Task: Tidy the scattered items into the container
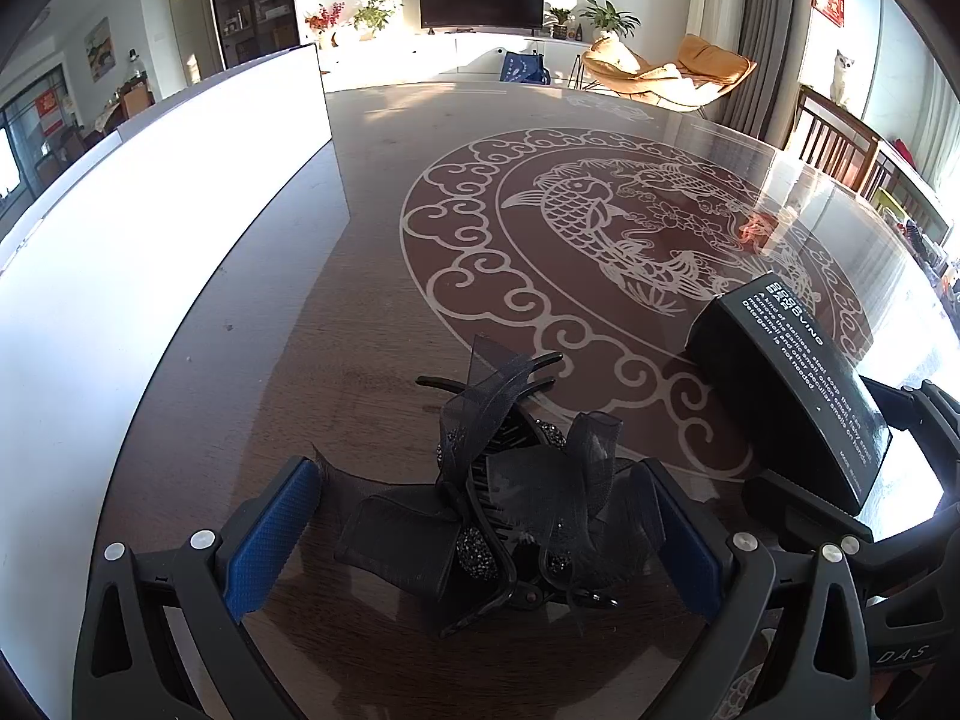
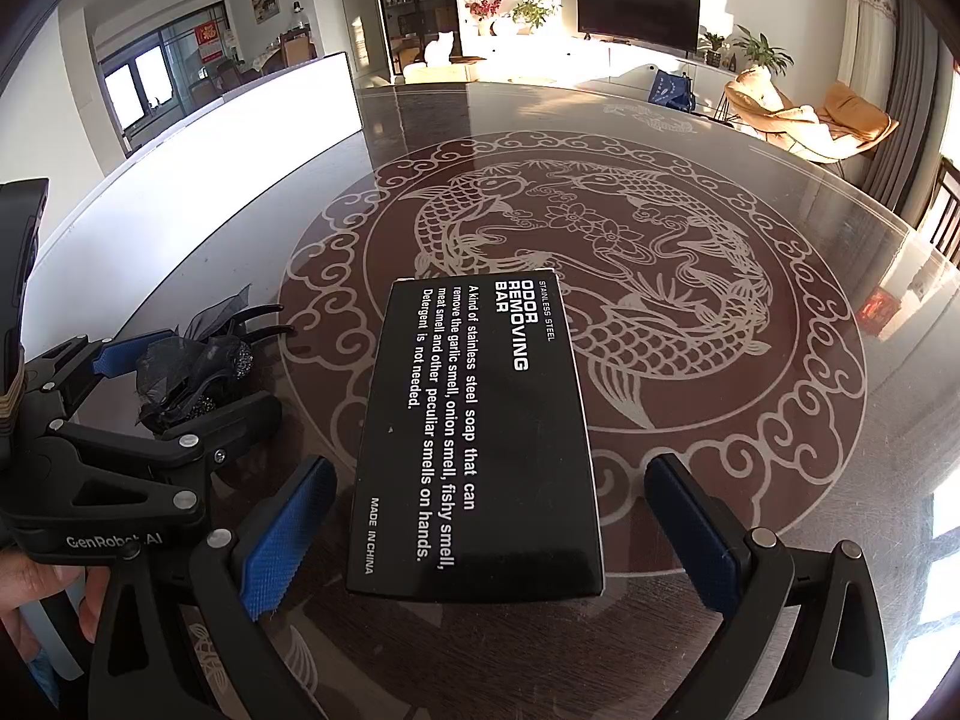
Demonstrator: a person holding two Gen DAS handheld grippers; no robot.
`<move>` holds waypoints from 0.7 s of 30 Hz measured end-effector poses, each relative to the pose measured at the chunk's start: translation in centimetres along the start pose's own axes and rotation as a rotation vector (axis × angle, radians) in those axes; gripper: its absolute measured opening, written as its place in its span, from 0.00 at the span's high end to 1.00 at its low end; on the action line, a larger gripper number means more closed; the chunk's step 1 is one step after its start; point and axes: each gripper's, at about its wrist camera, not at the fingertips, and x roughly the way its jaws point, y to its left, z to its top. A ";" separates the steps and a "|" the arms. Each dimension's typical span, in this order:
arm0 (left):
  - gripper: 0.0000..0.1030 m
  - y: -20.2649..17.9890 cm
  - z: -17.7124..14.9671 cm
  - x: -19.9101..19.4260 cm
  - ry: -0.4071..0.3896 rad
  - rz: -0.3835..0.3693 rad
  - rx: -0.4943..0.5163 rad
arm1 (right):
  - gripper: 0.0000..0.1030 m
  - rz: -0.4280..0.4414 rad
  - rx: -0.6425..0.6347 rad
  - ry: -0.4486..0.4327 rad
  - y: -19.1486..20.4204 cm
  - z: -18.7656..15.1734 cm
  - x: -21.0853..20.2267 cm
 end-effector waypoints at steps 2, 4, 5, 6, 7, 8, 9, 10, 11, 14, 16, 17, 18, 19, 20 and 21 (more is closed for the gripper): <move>0.00 0.0 0.0 0.0 0.000 0.000 0.000 | 0.00 0.000 0.000 0.000 0.0 0.0 0.0; 0.00 0.0 -0.1 -0.1 -0.002 0.006 -0.006 | 0.00 -0.002 -0.002 0.001 0.0 0.0 0.0; 0.00 0.1 -0.2 -0.1 -0.003 0.012 -0.013 | 0.00 -0.004 -0.004 0.002 0.0 -0.1 0.1; 0.00 0.1 -0.2 -0.1 -0.005 0.016 -0.019 | 0.00 -0.007 -0.005 0.003 0.1 0.0 0.1; 0.00 0.1 -0.2 -0.1 -0.005 0.017 -0.022 | 0.00 -0.008 -0.006 0.003 0.1 0.0 0.2; 0.00 0.1 -0.1 0.0 -0.005 0.017 -0.022 | 0.00 -0.008 -0.006 0.003 0.1 0.0 0.2; 0.00 0.1 -0.1 0.0 -0.004 0.018 -0.022 | 0.00 -0.008 -0.006 0.003 0.1 0.0 0.2; 0.00 0.1 -0.1 0.1 -0.004 0.018 -0.022 | 0.00 -0.008 -0.006 0.003 0.1 0.0 0.2; 0.00 0.1 -0.1 0.1 -0.004 0.018 -0.021 | 0.00 -0.008 -0.007 0.003 0.1 0.0 0.2; 0.00 0.1 0.0 0.2 0.000 0.011 -0.015 | 0.00 -0.012 -0.011 0.005 0.2 0.0 0.3; 0.00 0.2 0.0 0.1 0.004 -0.001 -0.007 | 0.00 -0.019 -0.018 0.009 0.3 -0.1 0.4; 0.00 0.2 0.1 0.1 0.004 -0.004 -0.001 | 0.00 -0.021 -0.020 0.010 0.3 -0.1 0.4; 0.00 0.2 0.1 0.1 0.004 -0.006 0.002 | 0.00 -0.023 -0.021 0.011 0.3 -0.1 0.4; 0.00 0.2 0.1 0.1 0.004 -0.007 0.004 | 0.00 -0.025 -0.023 0.011 0.3 -0.2 0.3; 0.00 0.2 0.1 0.0 0.004 -0.007 0.006 | 0.00 -0.025 -0.023 0.011 0.2 -0.2 0.3; 0.00 0.2 0.1 0.1 0.004 -0.008 0.007 | 0.00 -0.025 -0.023 0.011 0.2 -0.2 0.3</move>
